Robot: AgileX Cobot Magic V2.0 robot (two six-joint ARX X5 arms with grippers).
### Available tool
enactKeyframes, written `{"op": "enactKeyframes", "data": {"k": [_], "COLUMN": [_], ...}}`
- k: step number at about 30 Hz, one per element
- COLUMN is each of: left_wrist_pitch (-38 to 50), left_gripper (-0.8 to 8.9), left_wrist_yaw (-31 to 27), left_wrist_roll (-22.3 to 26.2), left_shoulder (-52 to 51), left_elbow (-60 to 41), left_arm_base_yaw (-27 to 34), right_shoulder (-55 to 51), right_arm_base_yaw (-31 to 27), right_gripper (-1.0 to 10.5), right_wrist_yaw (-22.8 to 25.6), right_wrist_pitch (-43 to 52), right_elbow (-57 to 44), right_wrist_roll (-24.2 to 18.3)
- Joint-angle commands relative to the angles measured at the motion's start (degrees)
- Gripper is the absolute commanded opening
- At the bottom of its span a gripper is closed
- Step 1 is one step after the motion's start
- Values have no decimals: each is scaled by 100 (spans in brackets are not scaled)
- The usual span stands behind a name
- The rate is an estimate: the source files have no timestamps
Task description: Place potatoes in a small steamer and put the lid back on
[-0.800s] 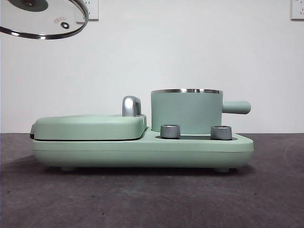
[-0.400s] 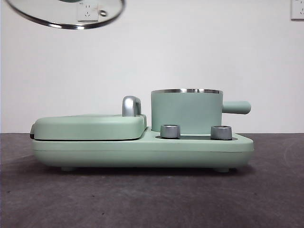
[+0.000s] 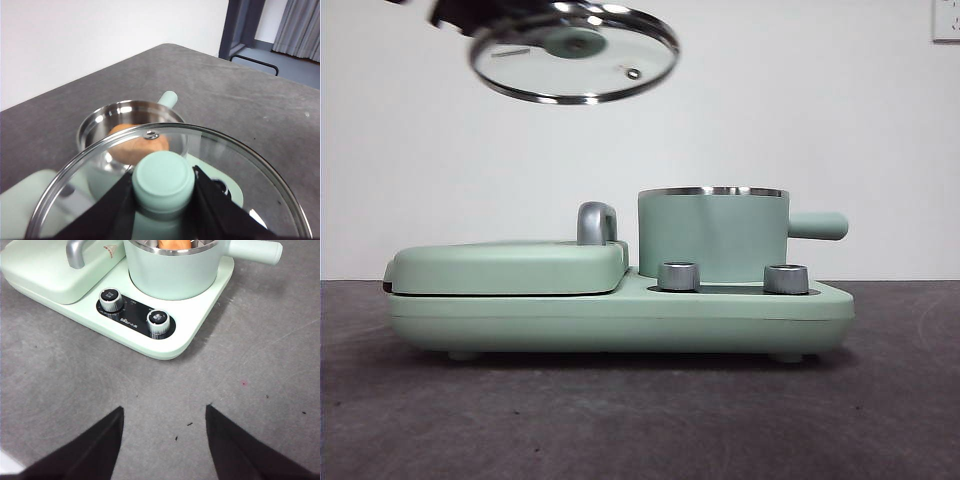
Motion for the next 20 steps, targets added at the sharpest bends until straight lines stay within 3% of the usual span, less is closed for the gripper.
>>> {"op": "enactKeyframes", "data": {"k": [1, 20], "left_wrist_pitch": [232, 251], "left_gripper": [15, 15], "left_wrist_yaw": [35, -52], "left_wrist_roll": [77, 518], "left_shoulder": [448, 3340], "left_elbow": [577, 3244], "left_arm_base_yaw": [-96, -422], "right_shoulder": [9, 9], "right_arm_base_yaw": [15, 15], "right_gripper": [252, 252], "right_wrist_yaw": [-13, -15], "right_wrist_pitch": [20, -114], "right_elbow": [15, 15], "right_wrist_roll": [101, 101]}}
